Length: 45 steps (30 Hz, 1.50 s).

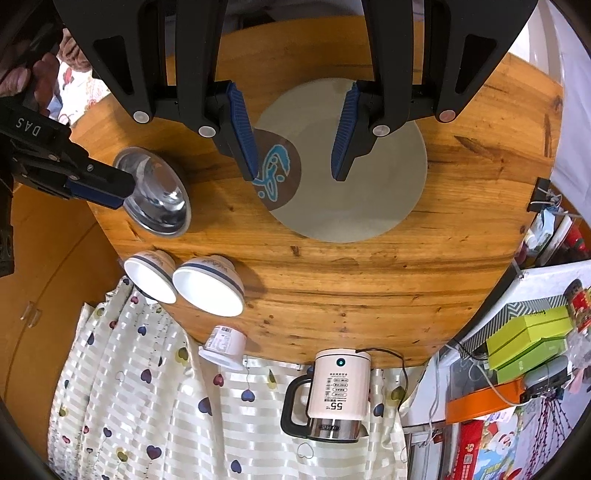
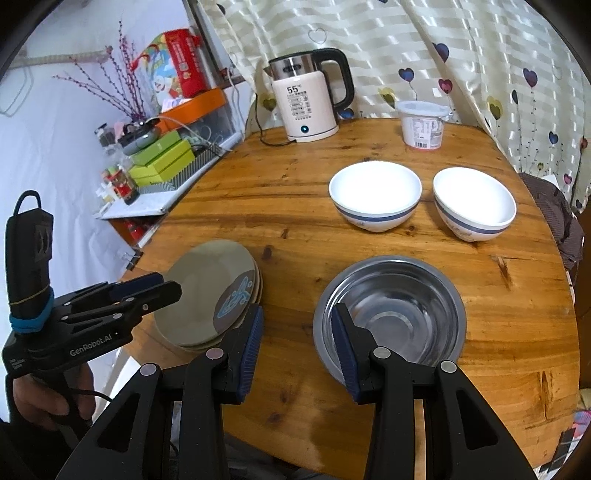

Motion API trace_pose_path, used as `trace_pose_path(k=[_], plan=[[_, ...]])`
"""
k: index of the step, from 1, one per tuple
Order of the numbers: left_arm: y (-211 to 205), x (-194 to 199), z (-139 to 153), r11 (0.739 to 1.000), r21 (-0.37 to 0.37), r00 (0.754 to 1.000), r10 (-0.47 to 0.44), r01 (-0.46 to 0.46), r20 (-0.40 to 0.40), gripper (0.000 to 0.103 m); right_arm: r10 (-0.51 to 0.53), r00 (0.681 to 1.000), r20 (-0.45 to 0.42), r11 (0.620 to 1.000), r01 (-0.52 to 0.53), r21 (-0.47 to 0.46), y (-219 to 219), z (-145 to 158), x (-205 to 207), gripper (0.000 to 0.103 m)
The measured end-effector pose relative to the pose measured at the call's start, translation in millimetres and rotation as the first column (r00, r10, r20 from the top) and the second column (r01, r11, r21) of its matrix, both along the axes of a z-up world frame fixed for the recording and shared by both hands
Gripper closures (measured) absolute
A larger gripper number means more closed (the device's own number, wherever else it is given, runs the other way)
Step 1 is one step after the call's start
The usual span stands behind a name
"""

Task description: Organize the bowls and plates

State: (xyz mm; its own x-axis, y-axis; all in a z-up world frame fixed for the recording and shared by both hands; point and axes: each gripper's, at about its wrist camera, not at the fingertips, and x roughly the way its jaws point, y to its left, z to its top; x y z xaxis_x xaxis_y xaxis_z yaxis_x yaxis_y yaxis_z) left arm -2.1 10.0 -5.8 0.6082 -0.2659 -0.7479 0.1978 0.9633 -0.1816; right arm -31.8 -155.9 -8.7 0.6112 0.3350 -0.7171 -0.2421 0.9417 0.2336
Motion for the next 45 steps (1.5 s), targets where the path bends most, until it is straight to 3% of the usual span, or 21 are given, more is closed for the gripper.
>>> trace_pose_path(k=[13, 29, 45], plan=[[-17.5, 11.6, 8.5, 0.999, -0.021, 0.999, -0.032, 0.031, -0.004, 0.061, -0.049, 0.999, 0.004, 0.999, 0.048, 0.016, -27.1, 6.5, -1.3, 0.065], [-41.7, 68.9, 6.4, 0.998, -0.053, 0.996, -0.047, 0.043, -0.07, 0.061, -0.136, 0.989, -0.058, 0.987, 0.14, 0.075, -70.9, -1.5, 46.4, 0.065], [-66.8, 115.1, 16.5, 0.991, -0.113, 0.994, -0.086, 0.078, -0.069, 0.061, -0.169, 0.984, -0.051, 0.98, 0.173, 0.101, -83.3, 3.0, 90.1, 0.069]])
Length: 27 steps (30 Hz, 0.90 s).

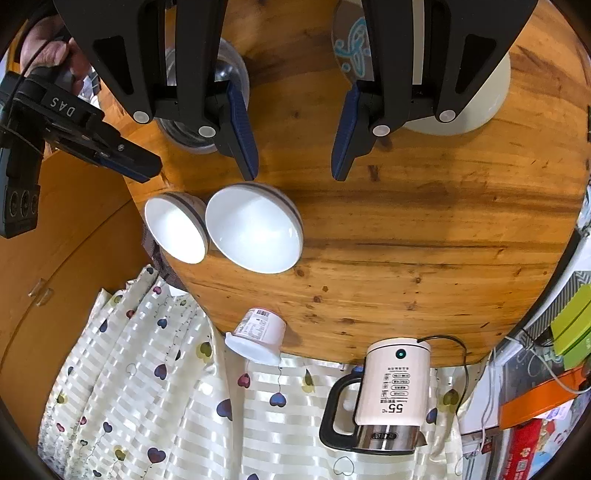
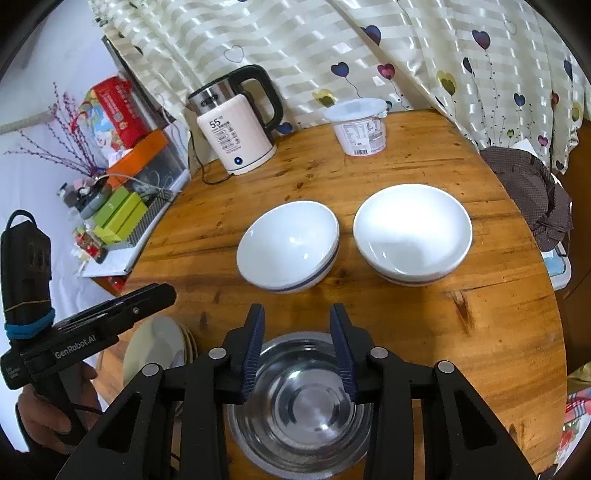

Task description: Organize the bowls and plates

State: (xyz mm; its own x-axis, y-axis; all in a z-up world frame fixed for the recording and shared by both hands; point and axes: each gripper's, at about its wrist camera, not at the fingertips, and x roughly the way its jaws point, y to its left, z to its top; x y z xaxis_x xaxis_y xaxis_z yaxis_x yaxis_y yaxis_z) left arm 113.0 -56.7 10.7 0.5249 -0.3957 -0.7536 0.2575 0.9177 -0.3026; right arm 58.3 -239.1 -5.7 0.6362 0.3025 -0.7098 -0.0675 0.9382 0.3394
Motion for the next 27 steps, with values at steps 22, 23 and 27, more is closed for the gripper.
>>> trace_pose_path(k=[22, 23, 27], plan=[[-27.9, 60.2, -20.4, 1.0, 0.012, 0.998, 0.024, -0.023, -0.052, 0.061, -0.031, 0.997, -0.067, 0.999, 0.034, 0.04, -4.7, -26.2, 63.4, 0.081], [-29.1, 62.1, -21.4, 1.0, 0.011, 0.998, 0.025, -0.024, -0.055, 0.061, -0.033, 0.997, -0.07, 0.999, 0.036, 0.04, -5.0, -27.5, 65.0, 0.081], [-33.3, 71.0, -27.2, 1.0, 0.018, 0.998, 0.025, -0.024, -0.061, 0.061, -0.042, 0.996, -0.083, 0.998, 0.045, 0.04, -7.2, -32.4, 71.0, 0.081]])
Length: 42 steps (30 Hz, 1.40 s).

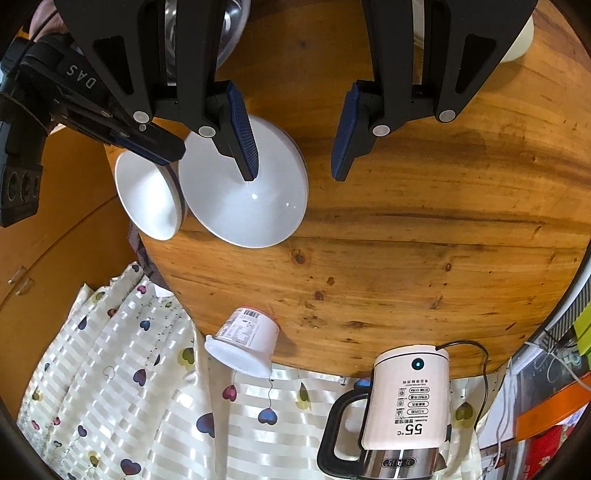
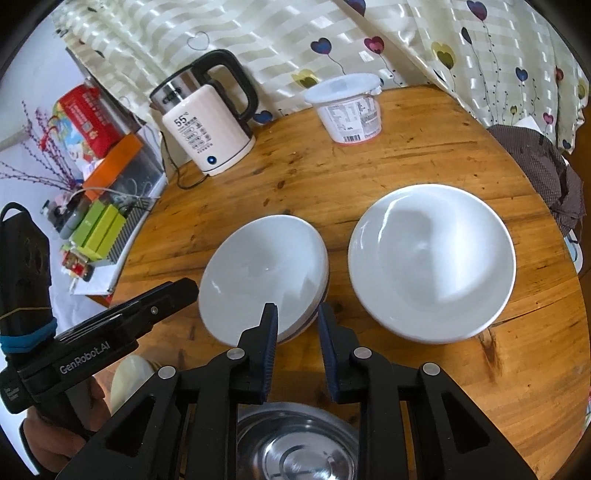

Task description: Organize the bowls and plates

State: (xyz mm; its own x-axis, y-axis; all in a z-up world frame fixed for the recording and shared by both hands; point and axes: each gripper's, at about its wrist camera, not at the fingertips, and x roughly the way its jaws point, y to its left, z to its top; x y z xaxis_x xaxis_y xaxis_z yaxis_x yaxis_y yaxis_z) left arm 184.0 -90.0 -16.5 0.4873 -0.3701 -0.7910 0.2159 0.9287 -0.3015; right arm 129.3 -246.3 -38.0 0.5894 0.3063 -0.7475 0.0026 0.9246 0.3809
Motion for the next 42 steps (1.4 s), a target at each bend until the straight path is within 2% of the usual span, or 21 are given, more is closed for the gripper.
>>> trace_pose_path(k=[5, 12, 15, 16, 18, 30, 42], plan=[[-2.2, 7.4, -7.2, 1.0, 0.003, 1.0, -0.004, 0.004, -0.014, 0.061, -0.005, 1.0, -0.014, 1.0, 0.005, 0.003, -1.2, -5.8, 7.6, 0.081], [-5.0, 13.9, -16.9, 1.0, 0.01, 0.999, -0.011, 0.012, -0.034, 0.071, -0.002, 1.0, -0.03, 1.0, 0.002, 0.019, -1.5, -12.4, 14.9, 0.082], [-8.4, 14.7, -19.6, 1.0, 0.015, 0.999, -0.022, 0.023, -0.032, 0.072, -0.004, 0.999, -0.032, 1.0, 0.004, 0.021, -1.3, -13.1, 17.1, 0.082], [-8.8, 15.4, -20.5, 1.0, 0.015, 0.999, -0.024, 0.024, -0.034, 0.074, -0.004, 0.999, -0.033, 1.0, 0.005, 0.021, -1.2, -13.2, 17.7, 0.082], [-9.6, 16.3, -22.3, 0.999, 0.014, 0.999, -0.028, 0.029, -0.039, 0.084, -0.004, 0.999, -0.032, 1.0, 0.004, 0.019, -1.3, -13.4, 18.3, 0.082], [-10.8, 11.1, -17.8, 0.999, 0.025, 0.999, -0.026, 0.026, -0.023, 0.084, 0.008, 1.0, -0.015, 1.0, -0.008, 0.013, 0.1, -8.9, 16.8, 0.083], [-3.8, -7.1, -4.5, 0.999, 0.023, 1.0, -0.023, 0.023, -0.003, 0.084, 0.019, 1.0, 0.015, 1.0, -0.02, 0.004, 8.2, 6.9, -1.6, 0.083]])
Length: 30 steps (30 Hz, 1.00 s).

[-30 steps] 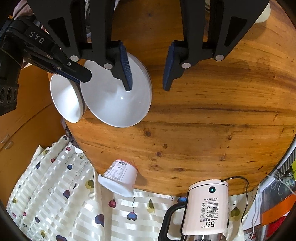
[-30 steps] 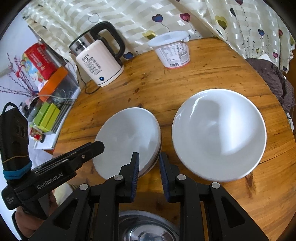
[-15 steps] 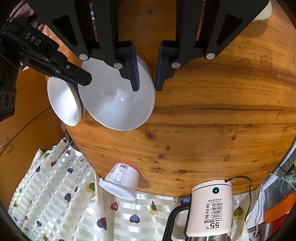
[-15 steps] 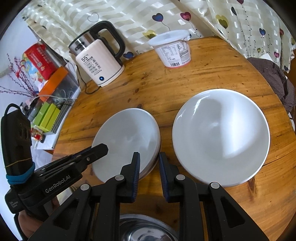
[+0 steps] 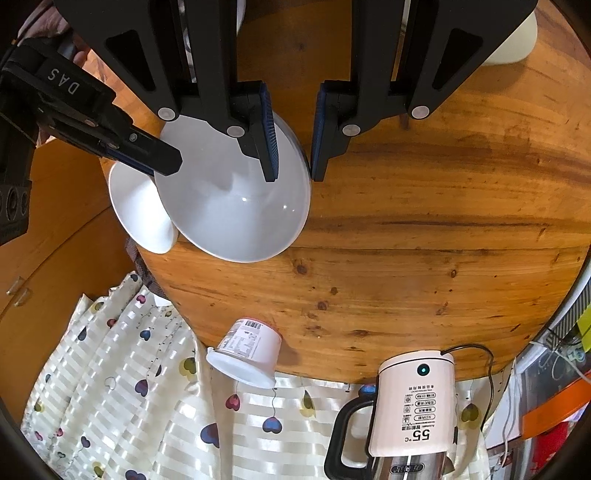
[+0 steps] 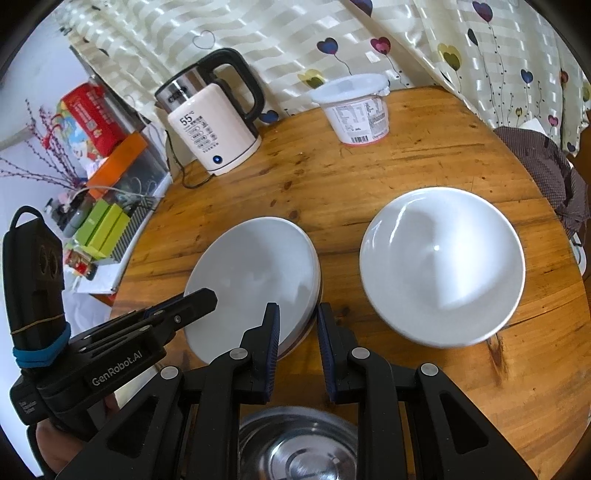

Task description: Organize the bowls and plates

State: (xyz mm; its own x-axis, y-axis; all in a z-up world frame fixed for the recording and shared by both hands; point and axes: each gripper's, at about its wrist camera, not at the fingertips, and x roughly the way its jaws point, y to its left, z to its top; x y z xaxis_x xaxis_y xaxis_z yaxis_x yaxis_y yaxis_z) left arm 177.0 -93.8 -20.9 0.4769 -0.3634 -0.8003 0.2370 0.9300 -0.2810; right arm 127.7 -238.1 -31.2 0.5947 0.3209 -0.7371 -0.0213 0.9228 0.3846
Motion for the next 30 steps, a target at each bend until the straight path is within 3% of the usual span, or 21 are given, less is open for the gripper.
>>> trace_pose_path(k=[15, 30], plan=[[1.7, -32.3, 22.3, 1.0, -0.002, 0.999, -0.023, 0.023, 0.041, 0.084, -0.008, 0.999, 0.045, 1.0, 0.009, -0.022, 5.7, 25.8, -34.3, 0.083], [-6.4, -64.5, 30.9, 0.998, -0.001, 0.997, -0.065, 0.066, 0.05, 0.084, -0.039, 0.997, 0.06, 0.999, 0.041, -0.026, 0.4, 32.5, -75.2, 0.083]])
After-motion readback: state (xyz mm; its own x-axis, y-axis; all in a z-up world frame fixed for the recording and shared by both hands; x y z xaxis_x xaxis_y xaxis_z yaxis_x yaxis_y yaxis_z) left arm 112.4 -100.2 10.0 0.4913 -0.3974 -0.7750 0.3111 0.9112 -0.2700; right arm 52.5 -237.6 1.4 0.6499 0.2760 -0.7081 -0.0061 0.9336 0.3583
